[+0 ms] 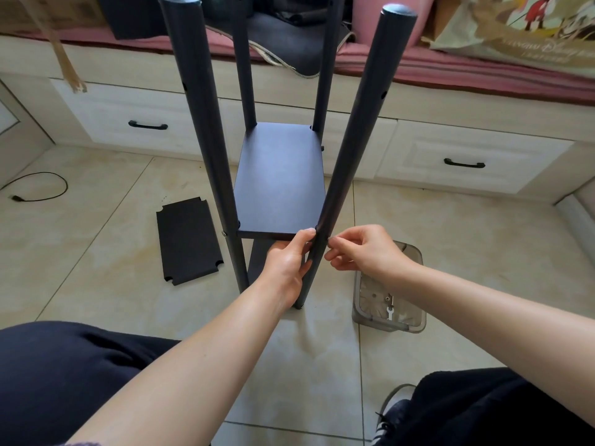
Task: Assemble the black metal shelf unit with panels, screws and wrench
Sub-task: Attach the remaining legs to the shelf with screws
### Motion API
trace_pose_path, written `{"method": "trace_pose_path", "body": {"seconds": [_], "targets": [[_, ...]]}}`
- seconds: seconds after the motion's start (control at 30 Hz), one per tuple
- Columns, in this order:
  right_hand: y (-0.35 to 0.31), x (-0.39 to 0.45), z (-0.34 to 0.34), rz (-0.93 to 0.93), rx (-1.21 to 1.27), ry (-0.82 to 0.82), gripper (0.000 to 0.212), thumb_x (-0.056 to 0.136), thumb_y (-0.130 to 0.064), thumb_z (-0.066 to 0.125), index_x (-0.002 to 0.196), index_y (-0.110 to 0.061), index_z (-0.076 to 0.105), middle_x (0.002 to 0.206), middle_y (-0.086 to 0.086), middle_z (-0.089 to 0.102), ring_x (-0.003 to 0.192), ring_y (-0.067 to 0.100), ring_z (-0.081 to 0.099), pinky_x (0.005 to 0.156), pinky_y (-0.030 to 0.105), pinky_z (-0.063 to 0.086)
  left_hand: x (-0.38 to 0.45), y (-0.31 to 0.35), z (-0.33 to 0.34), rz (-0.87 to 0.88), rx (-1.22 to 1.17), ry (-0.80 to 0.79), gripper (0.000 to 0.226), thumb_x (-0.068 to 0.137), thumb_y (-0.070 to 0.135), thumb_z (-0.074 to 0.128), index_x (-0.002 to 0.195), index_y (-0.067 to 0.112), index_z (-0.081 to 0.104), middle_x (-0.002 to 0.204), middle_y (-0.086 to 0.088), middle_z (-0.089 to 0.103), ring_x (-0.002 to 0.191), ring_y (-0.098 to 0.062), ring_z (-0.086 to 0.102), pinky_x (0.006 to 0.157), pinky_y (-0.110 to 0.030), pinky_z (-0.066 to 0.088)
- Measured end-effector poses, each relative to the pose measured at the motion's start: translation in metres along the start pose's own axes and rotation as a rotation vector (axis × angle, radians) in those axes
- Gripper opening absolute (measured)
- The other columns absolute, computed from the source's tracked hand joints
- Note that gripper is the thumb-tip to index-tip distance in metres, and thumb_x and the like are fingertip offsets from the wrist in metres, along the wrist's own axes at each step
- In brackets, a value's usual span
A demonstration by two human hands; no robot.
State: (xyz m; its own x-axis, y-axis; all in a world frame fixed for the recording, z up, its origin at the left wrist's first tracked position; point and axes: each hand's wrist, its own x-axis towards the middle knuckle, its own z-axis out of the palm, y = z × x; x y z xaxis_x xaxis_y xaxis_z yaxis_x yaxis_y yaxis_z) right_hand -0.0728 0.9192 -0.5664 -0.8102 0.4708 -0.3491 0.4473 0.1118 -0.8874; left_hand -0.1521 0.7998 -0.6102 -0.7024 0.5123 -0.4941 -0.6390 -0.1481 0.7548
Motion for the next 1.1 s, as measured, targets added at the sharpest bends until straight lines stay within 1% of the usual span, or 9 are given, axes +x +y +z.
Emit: {"method": "trace_pose_path", "body": {"seconds": [0.2, 0.3, 0.4, 0.5, 0.6, 0.77, 0.93, 1.03, 1.1], "targets": [[0.002, 0.0027, -0.0021, -0.038, -0.053, -0.024, 0.019, 0.098, -0.015, 0.059, 0.095, 0.0, 0.069, 0.08, 0.012, 0.073, 0.064, 0.013, 0.065, 0.064, 0.021, 0.057, -0.0004, -0.0002, 0.0009, 0.0, 0.002, 0.011, 0.013, 0.095, 0.024, 0.066, 0.101, 0.014, 0.071, 0.108, -0.007, 0.076, 0.103, -0.018, 0.07, 0.079, -0.027, 0.047], [0.0035, 0.0024, -0.0028, -0.167, -0.198, 0.041, 0.014, 0.096, -0.014, 0.062, 0.094, -0.002, 0.069, 0.079, 0.009, 0.073, 0.07, 0.02, 0.069, 0.07, 0.025, 0.059, -0.0002, 0.0002, 0.0005, 0.002, -0.003, 0.012, 0.012, 0.095, 0.023, 0.065, 0.1, 0.014, 0.071, 0.107, -0.008, 0.075, 0.104, -0.018, 0.068, 0.082, -0.028, 0.046], [0.0049, -0.0014, -0.0036, -0.343, -0.425, 0.087, 0.01, 0.095, -0.016, 0.062, 0.093, -0.007, 0.067, 0.077, 0.001, 0.071, 0.07, 0.015, 0.067, 0.069, 0.024, 0.055, -0.0007, 0.0015, -0.0004, 0.009, 0.003, -0.002, 0.012, 0.096, 0.023, 0.064, 0.1, 0.014, 0.072, 0.111, -0.009, 0.075, 0.106, -0.018, 0.068, 0.08, -0.027, 0.046], [0.0068, -0.0028, -0.0037, -0.455, -0.575, 0.091, 0.01, 0.098, -0.017, 0.059, 0.095, -0.008, 0.063, 0.08, 0.0, 0.068, 0.072, 0.014, 0.063, 0.069, 0.028, 0.053, -0.0009, 0.0023, 0.0004, 0.01, -0.008, -0.008, 0.01, 0.096, 0.022, 0.064, 0.097, 0.015, 0.071, 0.107, -0.008, 0.075, 0.102, -0.016, 0.068, 0.077, -0.026, 0.047], [0.0063, -0.0016, -0.0041, -0.441, -0.571, 0.079, 0.011, 0.099, -0.019, 0.058, 0.095, -0.01, 0.064, 0.079, -0.001, 0.068, 0.07, 0.01, 0.063, 0.069, 0.027, 0.053, -0.0013, 0.0027, 0.0007, 0.003, -0.013, -0.002, 0.009, 0.096, 0.022, 0.064, 0.095, 0.015, 0.071, 0.105, -0.008, 0.075, 0.1, -0.017, 0.069, 0.077, -0.026, 0.047], [0.0035, 0.0012, -0.006, -0.394, -0.563, 0.044, 0.017, 0.098, -0.023, 0.058, 0.096, -0.009, 0.067, 0.077, -0.002, 0.069, 0.069, 0.008, 0.064, 0.068, 0.022, 0.052, -0.0012, 0.0023, -0.0003, 0.001, -0.012, -0.016, 0.014, 0.097, 0.024, 0.064, 0.102, 0.013, 0.071, 0.112, -0.01, 0.074, 0.104, -0.018, 0.068, 0.081, -0.028, 0.047], [0.0033, 0.0015, -0.0079, -0.407, -0.564, 0.06, 0.018, 0.097, -0.025, 0.061, 0.091, -0.009, 0.069, 0.073, -0.003, 0.068, 0.067, 0.01, 0.062, 0.07, 0.031, 0.054, -0.0005, 0.0009, -0.0003, 0.007, -0.007, -0.017, 0.013, 0.097, 0.024, 0.063, 0.102, 0.015, 0.071, 0.103, -0.003, 0.075, 0.099, -0.014, 0.068, 0.077, -0.027, 0.046], [0.0024, 0.0006, -0.0095, -0.4, -0.657, 0.053, 0.028, 0.098, -0.031, 0.058, 0.085, -0.009, 0.069, 0.071, -0.003, 0.068, 0.067, 0.014, 0.062, 0.071, 0.039, 0.054, -0.0004, 0.0001, -0.0004, 0.004, 0.004, 0.0, 0.015, 0.097, 0.026, 0.064, 0.106, 0.016, 0.07, 0.106, -0.002, 0.075, 0.102, -0.014, 0.069, 0.077, -0.028, 0.045], [0.0017, -0.001, -0.0091, -0.41, -0.688, 0.039, 0.031, 0.099, -0.031, 0.056, 0.084, -0.008, 0.068, 0.072, -0.001, 0.069, 0.068, 0.017, 0.063, 0.072, 0.041, 0.054, -0.0006, 0.0001, -0.0002, 0.005, 0.011, 0.013, 0.018, 0.096, 0.027, 0.065, 0.11, 0.016, 0.069, 0.108, -0.002, 0.076, 0.105, -0.015, 0.068, 0.078, -0.028, 0.044]]}}
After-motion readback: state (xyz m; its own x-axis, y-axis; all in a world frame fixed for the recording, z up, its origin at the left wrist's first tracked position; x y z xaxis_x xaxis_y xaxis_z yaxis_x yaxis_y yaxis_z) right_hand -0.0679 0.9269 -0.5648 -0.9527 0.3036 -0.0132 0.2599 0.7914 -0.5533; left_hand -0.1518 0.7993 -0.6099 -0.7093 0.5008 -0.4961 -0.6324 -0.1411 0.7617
